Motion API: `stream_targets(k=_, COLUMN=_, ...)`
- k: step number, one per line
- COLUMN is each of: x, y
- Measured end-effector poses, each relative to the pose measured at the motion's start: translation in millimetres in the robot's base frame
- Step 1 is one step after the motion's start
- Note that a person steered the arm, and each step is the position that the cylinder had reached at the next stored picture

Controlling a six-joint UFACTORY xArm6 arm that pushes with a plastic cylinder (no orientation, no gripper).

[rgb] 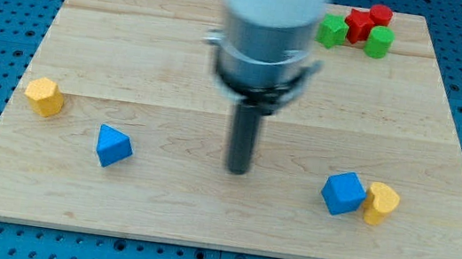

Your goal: Move the blue triangle left to the blue cube

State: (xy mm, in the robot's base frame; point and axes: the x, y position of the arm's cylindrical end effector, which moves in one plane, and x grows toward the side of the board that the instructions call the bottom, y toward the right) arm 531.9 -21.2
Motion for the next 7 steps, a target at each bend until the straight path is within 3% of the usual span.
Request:
stream_targets(k=1, x=62.9, y=-57.1)
stream_targets(k=2, x=39.7, y=-166.7)
stream_targets(k=3, x=-10.4, y=-181.0)
stream_targets(k=5, x=-32.5, y=-87.7)
stream_targets(k=7, x=30.7, y=-63.1)
